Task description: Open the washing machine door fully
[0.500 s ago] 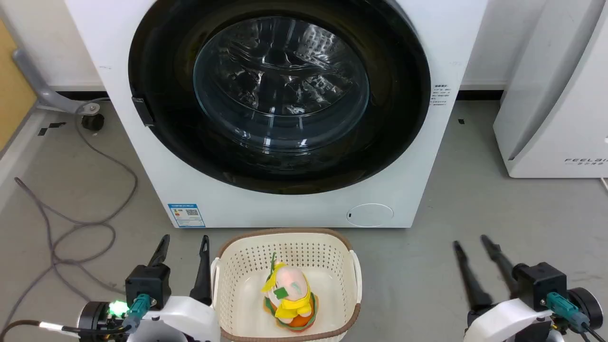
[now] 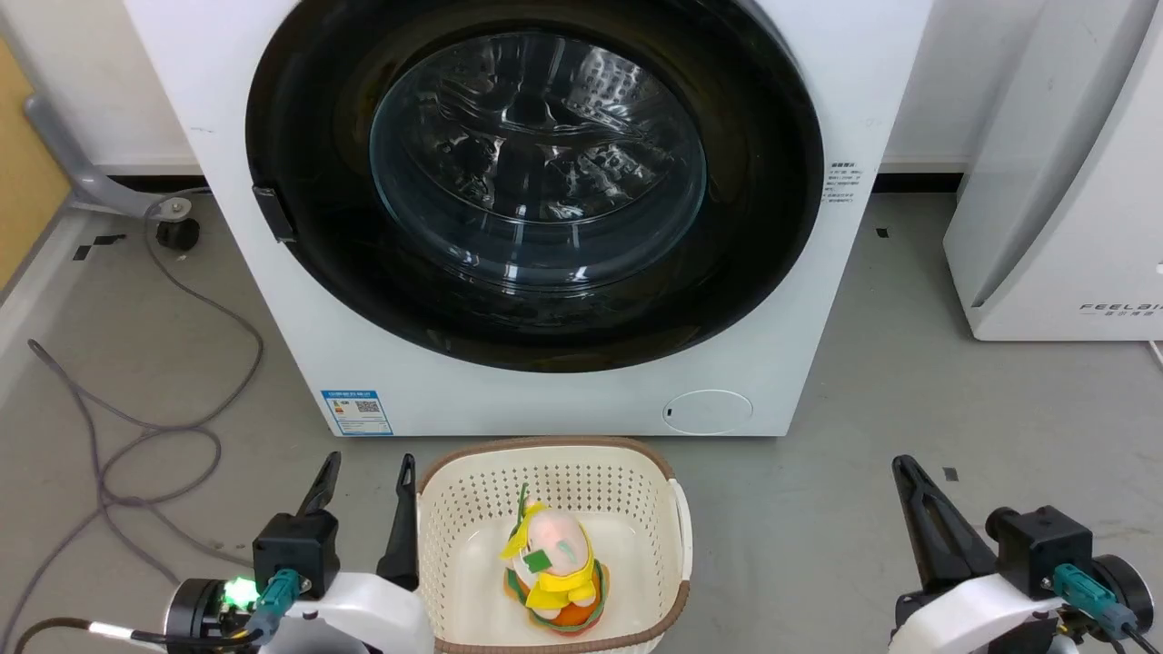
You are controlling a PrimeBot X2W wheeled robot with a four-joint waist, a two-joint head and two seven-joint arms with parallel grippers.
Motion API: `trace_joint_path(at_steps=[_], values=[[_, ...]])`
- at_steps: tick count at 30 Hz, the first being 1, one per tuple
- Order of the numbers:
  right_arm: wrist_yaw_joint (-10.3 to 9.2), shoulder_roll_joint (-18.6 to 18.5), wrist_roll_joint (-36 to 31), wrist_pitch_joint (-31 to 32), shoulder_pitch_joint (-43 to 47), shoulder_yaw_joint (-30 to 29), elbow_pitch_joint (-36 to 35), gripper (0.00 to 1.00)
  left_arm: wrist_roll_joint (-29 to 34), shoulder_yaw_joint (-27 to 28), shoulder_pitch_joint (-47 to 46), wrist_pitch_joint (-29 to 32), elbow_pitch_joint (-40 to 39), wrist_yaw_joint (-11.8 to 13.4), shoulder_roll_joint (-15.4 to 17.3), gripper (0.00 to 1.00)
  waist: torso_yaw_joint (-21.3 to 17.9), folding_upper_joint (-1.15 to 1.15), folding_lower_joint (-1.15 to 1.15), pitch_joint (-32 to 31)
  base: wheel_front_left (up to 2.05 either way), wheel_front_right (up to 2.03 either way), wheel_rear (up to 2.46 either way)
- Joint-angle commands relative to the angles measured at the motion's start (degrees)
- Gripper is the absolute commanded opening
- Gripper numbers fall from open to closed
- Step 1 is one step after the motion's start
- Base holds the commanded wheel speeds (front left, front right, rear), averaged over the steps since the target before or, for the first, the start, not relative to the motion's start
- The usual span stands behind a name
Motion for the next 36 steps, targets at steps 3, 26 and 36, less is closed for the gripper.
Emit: trace_joint_path(at_steps=[3,26,36], values=[[0.01,0.0,1.1,-0.8,0.7,-0.2,0.2,0.00,-0.5,-0.5,-1.0,-0.8,0.5,0.2,0.1,1.00,0.0,0.00,0.00,0.0,0.00,0.00,0.00],[0.02,0.0,34.6,-4.1,-3.5,-2.3,-0.7,0.00,-2.2,-2.0,-2.1,-3.6,0.9,0.9,0.7,1.00,-0.9,0.00,0.00,1.3,0.00,0.00,0.00],[0.02,-0.6,51.7,-4.4,-11.0,-5.0,2.3,0.00,-2.8,-2.0,-3.5,-4.8,0.4,1.2,1.5,1.00,-1.7,0.00,0.00,4.1,0.00,0.00,0.00]])
